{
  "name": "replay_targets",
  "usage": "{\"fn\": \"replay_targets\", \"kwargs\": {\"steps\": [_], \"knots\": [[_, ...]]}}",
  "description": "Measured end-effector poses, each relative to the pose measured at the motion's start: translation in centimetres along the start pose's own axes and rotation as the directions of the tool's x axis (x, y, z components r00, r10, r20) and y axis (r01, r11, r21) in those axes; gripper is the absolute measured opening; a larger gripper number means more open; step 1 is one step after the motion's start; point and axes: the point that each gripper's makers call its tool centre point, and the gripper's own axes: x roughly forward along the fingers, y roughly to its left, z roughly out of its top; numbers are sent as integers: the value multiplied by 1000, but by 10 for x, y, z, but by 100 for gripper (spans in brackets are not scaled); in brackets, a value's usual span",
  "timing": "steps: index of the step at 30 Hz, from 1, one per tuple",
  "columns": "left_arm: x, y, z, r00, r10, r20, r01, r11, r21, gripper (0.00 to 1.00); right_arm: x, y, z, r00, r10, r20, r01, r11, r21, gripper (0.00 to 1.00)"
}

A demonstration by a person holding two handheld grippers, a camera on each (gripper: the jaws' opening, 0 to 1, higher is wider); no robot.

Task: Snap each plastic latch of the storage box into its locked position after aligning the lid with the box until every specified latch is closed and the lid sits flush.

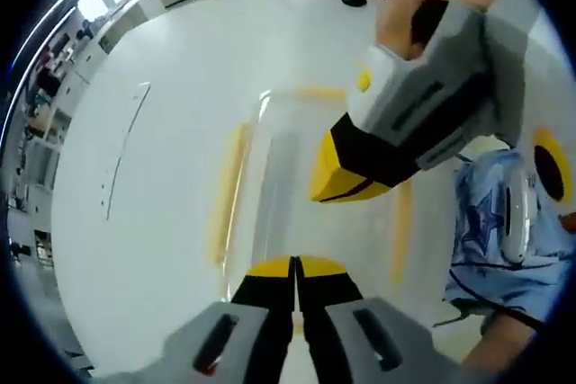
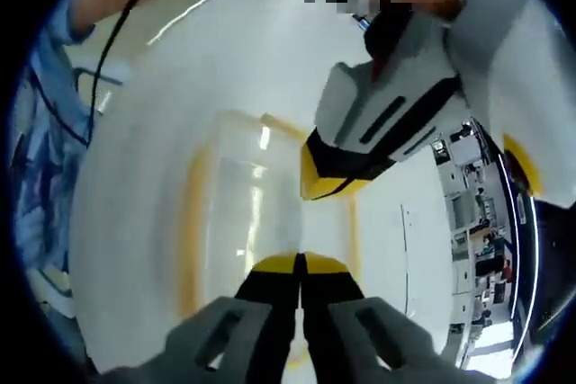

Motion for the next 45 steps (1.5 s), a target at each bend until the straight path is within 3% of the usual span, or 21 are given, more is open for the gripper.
{"fn": "replay_targets", "kwargs": {"steps": [3, 5, 10, 12, 17, 22, 28, 33, 36, 41, 42, 43, 45], "knots": [[-1, 1, -1, 1000, 10, -18, -10, 1000, -13, 1, -2, 3, 3, 995, 27, 98, -34, 996, 76, 0], [-1, 2, -1, 1000, 14, -23, -14, 1000, -16, 1, -3, 4, 3, 991, 21, 130, -36, 993, 115, 0], [-1, 3, -1, 1000, -13, -6, 13, 998, -56, 1, -5, 9, 4, 989, -8, 146, -12, 991, 131, 0], [-1, 3, 0, 999, -40, 31, 43, 994, -100, 1, -6, 10, 2, 990, -31, 139, 10, 989, 147, 0], [0, 1, 5, 996, -51, 80, 55, 997, -59, 1, -11, 16, -1, 987, -90, 131, 71, 987, 146, 0], [2, 1, 9, 994, -53, 93, 60, 995, -74, 1, -17, 22, -3, 981, -144, 132, 124, 980, 153, 0], [4, -1, 14, 997, -38, 64, 42, 997, -64, 1, -25, 26, -5, 949, -290, 122, 269, 949, 164, 0], [4, 1, 16, 999, -30, 36, 32, 997, -68, 1, -34, 45, 7, 924, -337, 181, 314, 938, 144, 0], [4, 0, 14, 1000, -18, 24, 20, 997, -73, 1, -39, 49, 9, 893, -410, 187, 395, 912, 112, 0], [3, 1, 14, 1000, -8, 17, 9, 997, -70, 2, -41, 56, 10, 843, -507, 178, 491, 862, 130, 0], [3, 2, 14, 1000, -5, 13, 6, 998, -66, 2, -40, 60, 11, 839, -516, 176, 498, 856, 136, 0], [3, 2, 15, 1000, -2, 9, 2, 998, -65, 2, -35, 67, 9, 853, -495, 164, 476, 868, 143, 0], [3, 3, 14, 1000, 11, -5, -11, 999, -49, 2, -34, 70, 8, 839, -521, 157, 504, 853, 139, 0]]}}
